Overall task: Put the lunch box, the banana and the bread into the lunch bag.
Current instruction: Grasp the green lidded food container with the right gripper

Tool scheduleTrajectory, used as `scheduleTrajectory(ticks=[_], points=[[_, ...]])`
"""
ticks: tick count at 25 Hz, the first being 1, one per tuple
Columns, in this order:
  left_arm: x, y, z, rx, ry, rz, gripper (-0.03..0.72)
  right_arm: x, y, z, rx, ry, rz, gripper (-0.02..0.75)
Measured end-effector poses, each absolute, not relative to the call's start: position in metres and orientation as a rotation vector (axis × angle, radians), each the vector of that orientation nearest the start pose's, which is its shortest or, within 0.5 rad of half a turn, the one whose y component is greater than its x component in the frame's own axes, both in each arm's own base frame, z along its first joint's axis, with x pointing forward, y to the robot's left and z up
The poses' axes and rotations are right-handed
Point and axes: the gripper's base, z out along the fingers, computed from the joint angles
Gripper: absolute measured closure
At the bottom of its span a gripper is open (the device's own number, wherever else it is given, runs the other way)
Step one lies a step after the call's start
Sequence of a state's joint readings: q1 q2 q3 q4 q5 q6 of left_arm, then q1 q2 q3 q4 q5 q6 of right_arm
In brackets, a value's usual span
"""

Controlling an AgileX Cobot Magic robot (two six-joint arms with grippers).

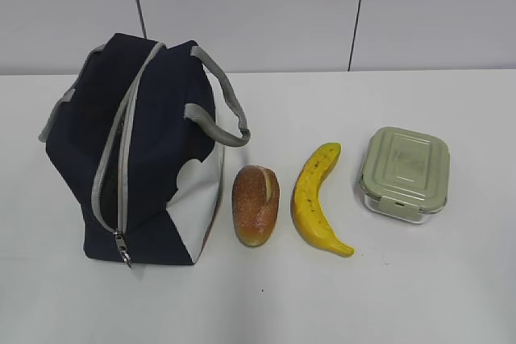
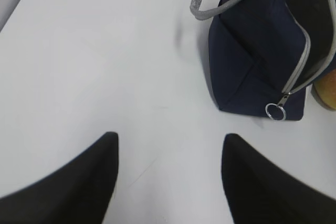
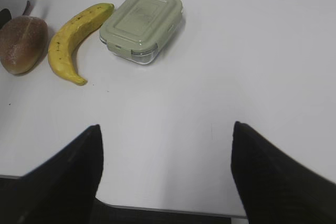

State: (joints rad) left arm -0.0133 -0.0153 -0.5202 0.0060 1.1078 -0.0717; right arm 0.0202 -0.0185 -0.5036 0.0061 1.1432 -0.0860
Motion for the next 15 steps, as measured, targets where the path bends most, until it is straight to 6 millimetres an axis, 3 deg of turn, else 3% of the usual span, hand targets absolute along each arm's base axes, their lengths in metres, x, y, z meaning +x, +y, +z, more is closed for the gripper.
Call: scheduleTrajectory(ticks=[15], points=[[-0.0116, 0.0006, 0.2789, -0.061, 2.055, -0.046, 0.254, -0.0117, 0.0003, 0.2715, -0.112, 2.102, -0.032, 0.175]])
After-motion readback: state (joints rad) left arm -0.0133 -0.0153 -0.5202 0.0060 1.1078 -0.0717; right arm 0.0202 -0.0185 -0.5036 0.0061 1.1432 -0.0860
